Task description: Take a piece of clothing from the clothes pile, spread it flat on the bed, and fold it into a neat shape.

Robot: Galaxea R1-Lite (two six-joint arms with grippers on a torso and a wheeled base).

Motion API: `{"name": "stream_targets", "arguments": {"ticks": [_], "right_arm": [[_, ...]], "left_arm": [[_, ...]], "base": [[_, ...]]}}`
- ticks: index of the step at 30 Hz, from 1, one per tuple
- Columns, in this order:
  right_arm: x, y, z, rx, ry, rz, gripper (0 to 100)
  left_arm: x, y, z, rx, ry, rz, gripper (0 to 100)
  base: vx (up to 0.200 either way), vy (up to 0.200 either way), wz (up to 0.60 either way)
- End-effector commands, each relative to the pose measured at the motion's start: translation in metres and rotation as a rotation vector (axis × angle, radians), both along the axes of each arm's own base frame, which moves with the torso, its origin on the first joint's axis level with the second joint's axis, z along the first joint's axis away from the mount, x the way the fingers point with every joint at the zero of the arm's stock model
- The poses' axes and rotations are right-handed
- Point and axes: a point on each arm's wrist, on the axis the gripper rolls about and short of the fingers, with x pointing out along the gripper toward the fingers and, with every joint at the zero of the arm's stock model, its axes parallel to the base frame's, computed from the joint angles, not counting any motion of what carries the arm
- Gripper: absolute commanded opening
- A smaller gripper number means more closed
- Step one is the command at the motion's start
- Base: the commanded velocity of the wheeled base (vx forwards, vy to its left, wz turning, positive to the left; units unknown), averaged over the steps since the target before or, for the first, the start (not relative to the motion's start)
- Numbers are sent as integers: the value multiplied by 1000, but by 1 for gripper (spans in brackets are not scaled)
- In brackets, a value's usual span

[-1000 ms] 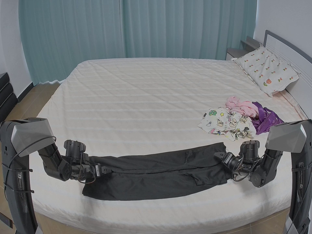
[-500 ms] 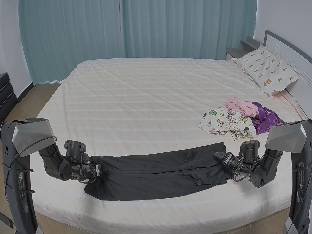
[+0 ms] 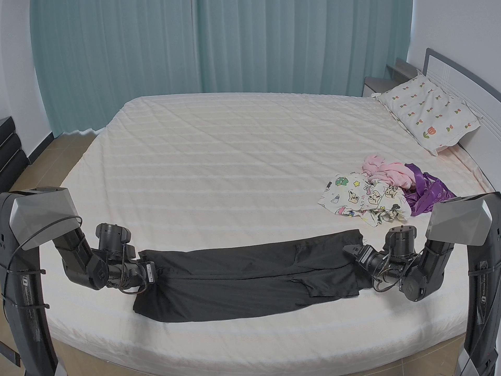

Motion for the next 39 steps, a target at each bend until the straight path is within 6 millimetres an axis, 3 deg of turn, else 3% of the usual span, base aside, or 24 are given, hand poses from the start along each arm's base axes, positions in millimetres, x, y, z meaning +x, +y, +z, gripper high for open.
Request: {"name": "stream_targets", "arguments": {"ticks": [1, 20, 39], "right_arm": [[0, 1, 0, 1, -1, 4, 100], [0, 1, 1, 2, -2, 3, 100], [0, 1, 3, 19, -2, -8, 100]], "left_arm": [[-2, 6, 9, 0, -20, 19, 0], [-12, 38, 18, -17, -27, 102, 0], [-34, 111, 43, -130, -56, 232, 0]], "base": [[0, 0, 0], [0, 0, 0], [0, 0, 0]]}}
